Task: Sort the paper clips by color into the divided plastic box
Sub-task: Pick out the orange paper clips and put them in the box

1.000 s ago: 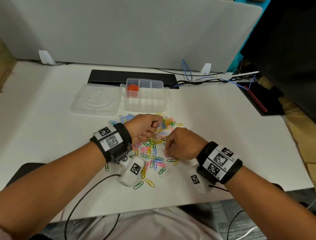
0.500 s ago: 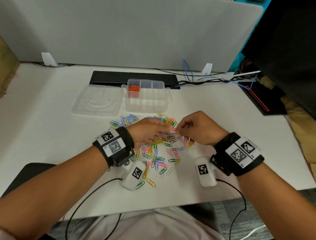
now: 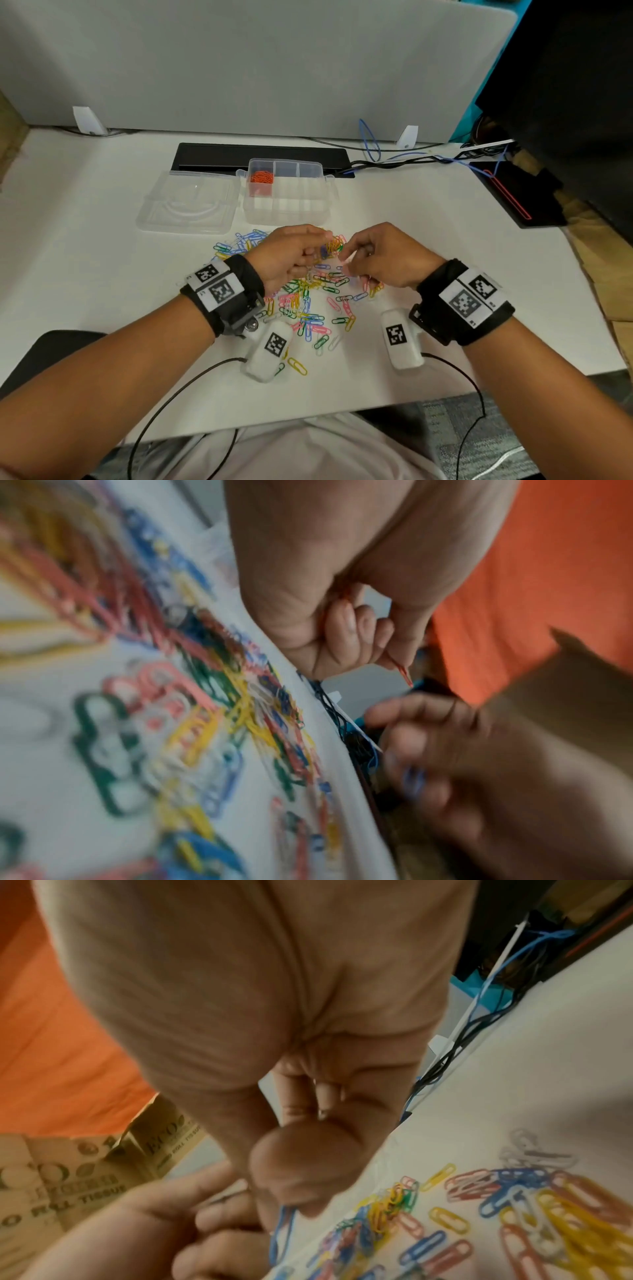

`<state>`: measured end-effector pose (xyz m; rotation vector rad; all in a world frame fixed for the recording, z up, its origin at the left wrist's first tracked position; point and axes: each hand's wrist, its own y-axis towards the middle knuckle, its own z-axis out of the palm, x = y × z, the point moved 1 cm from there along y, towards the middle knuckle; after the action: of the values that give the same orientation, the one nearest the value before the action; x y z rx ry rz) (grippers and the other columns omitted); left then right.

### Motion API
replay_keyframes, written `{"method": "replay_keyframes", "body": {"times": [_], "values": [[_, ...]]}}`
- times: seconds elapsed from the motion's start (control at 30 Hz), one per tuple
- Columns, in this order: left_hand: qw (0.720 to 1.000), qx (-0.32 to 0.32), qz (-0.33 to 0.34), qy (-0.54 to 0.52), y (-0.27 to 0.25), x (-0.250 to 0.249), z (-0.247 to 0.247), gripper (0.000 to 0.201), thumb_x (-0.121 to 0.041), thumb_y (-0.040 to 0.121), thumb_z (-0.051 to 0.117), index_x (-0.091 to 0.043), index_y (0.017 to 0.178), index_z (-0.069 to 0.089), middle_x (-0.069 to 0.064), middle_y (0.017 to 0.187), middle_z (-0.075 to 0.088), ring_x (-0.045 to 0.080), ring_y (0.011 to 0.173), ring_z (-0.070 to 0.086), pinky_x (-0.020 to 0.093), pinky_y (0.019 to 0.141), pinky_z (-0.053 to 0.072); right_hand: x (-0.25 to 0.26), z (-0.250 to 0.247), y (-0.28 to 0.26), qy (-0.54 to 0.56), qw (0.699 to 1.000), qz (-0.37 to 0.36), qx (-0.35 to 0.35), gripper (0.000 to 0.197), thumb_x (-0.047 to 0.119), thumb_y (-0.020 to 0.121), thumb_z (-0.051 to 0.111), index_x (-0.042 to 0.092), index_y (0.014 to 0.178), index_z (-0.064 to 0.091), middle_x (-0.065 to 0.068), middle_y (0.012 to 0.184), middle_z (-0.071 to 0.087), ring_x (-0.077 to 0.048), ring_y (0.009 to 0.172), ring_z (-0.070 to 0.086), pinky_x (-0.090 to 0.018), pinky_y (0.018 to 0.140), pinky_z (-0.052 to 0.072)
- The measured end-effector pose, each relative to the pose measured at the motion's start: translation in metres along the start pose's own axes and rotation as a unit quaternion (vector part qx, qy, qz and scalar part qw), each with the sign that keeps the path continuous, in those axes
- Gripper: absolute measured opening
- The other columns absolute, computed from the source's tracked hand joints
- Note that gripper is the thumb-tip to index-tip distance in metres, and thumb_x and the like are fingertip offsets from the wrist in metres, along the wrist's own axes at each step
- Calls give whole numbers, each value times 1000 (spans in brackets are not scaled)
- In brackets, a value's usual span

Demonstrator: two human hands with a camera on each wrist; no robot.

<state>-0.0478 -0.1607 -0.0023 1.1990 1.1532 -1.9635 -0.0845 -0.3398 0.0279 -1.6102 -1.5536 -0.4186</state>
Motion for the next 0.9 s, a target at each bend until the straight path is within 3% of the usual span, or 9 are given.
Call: {"method": "replay_keyframes", "body": {"times": [0.1,0.23,0.37,0.5,0.7,0.77,0.8,0.83,0.9], "values": [[976,-1,-68,-208,5,0,-14,18,-18,89,52,-17,72,44,-4,63,37,8,50,29,18,40,22,-6,9,3,-129,991,11,24,8,19,81,78,13,85,75,0,64,67,-11,54,56,-25,55,48],[960,-55,-80,-262,5,1,-18,15,-10,81,41,-15,66,39,2,65,48,10,51,45,14,36,27,0,23,18,-199,980,-13,-14,4,22,81,73,20,79,76,12,72,65,-14,76,64,-32,75,56],[969,-122,-78,-200,7,6,-16,21,3,77,35,-15,65,36,5,61,50,10,44,50,12,32,30,3,33,32,-260,965,-17,-19,3,22,81,71,20,82,73,4,84,69,-18,81,64,-27,68,50],[981,-117,-81,-130,7,8,-17,17,-1,77,40,-13,66,40,5,65,49,12,45,43,16,32,28,-5,25,34,-272,962,-7,-10,14,13,85,61,14,75,71,-1,78,71,-21,76,66,-30,65,53],[984,-57,-53,162,6,-1,-8,7,-17,86,70,-11,82,68,-8,52,43,7,41,30,17,36,22,-15,3,26,-183,983,-14,3,11,11,88,69,10,80,76,9,66,66,1,54,56,-17,57,48],[961,-37,10,273,10,-2,-3,4,-16,84,74,-14,84,78,-11,61,64,0,52,55,14,50,43,-18,-3,24,-176,984,-8,0,9,12,87,71,10,80,76,6,68,67,-2,57,56,-19,58,48],[948,-18,33,315,13,-3,-1,4,-16,84,75,-16,83,79,-13,74,72,-2,72,65,15,68,52,-18,-6,23,-175,985,-3,-1,8,12,86,71,10,80,76,4,70,68,-5,61,57,-20,60,49],[934,-1,43,355,16,-3,1,5,-15,83,76,-18,83,80,-13,85,75,1,88,67,21,84,53,-20,-8,23,-177,984,2,0,7,11,86,72,10,81,76,2,72,69,-7,64,58,-21,61,49],[896,26,45,441,21,-5,6,10,-14,83,76,-20,89,80,-11,101,74,8,100,65,30,97,51,-21,-11,21,-175,984,11,4,3,10,83,73,11,83,76,1,76,70,-9,69,60,-23,66,52]]}}
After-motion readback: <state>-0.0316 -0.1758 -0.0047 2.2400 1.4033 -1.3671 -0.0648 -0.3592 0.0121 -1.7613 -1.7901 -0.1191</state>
